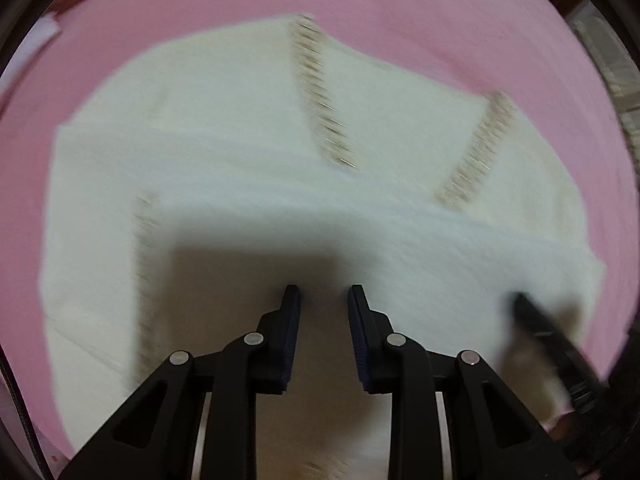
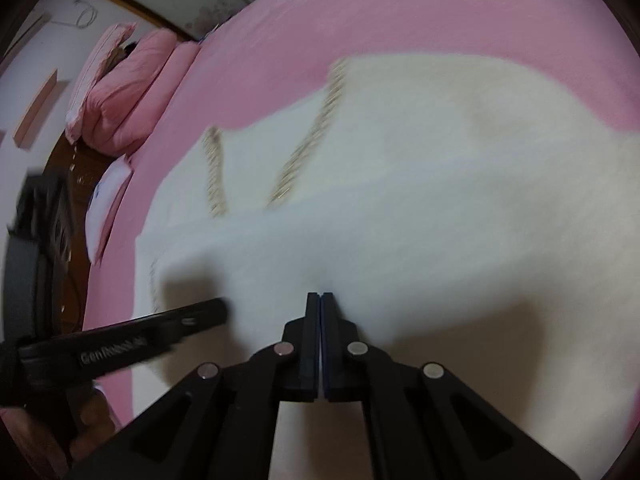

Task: Fold large clothes
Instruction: 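Fold the held front panel over the folded sleeve with the left tool and release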

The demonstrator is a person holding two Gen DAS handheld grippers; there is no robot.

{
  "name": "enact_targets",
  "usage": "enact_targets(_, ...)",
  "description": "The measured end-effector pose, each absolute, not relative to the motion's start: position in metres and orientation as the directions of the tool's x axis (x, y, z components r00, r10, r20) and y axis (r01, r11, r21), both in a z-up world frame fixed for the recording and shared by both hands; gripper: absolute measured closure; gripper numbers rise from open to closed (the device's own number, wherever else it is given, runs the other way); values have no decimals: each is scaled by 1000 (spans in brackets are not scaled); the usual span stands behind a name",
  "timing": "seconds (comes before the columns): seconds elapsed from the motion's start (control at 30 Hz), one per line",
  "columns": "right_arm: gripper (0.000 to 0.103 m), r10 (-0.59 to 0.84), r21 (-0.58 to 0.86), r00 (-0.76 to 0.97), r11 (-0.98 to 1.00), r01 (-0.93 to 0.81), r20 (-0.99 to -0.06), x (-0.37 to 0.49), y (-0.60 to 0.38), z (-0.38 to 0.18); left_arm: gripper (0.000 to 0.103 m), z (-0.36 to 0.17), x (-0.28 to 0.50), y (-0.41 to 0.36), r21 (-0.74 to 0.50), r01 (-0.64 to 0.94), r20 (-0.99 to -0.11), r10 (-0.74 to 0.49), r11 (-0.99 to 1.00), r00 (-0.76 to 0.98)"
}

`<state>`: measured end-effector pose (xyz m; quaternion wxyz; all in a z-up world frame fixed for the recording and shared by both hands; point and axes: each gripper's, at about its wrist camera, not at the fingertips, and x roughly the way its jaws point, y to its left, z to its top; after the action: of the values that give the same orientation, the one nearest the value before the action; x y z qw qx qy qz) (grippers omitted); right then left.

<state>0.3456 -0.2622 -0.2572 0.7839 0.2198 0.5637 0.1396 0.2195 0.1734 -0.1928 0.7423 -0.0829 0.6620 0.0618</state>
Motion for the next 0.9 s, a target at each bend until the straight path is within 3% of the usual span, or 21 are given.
enact_targets(0.07, 103, 287, 355, 384, 927, 119, -878, 345, -310, -256, 82, -194, 226, 191, 7, -231, -991, 37, 973, 126)
enact_targets(0.2, 103, 172, 280, 405, 934, 223, -898, 342, -369, -257, 82, -201, 238, 215, 44, -239, -989, 77, 970, 130)
enact_targets(0.37, 103, -22, 98, 418, 960, 263, -908, 339, -352, -237, 82, -188, 238, 194, 90, -259, -988, 118, 962, 96)
enact_targets(0.4, 103, -14, 118, 422, 951, 284, -907, 335, -346, -233, 82, -185, 236, 187, 87, -255, -990, 112, 963, 86)
enact_targets(0.53, 103, 236, 344, 430, 919, 194, -872, 308, -305, -228, 82, -180, 233, 150, -92, -200, -993, -76, 976, 87)
enact_targets(0.6, 103, 276, 371, 403, 912, 178, -872, 295, -285, -235, 82, -180, 224, 138, -76, -181, -995, -63, 981, 78)
enact_targets(0.77, 103, 217, 351, 390, 883, 312, -895, 286, -298, -249, 82, -193, 216, 151, -78, -264, -996, -68, 961, 49)
enact_targets(0.9, 103, 50, 208, 373, 894, 397, -927, 290, -346, -248, 83, -191, 222, 179, 115, -310, -990, 136, 944, 48)
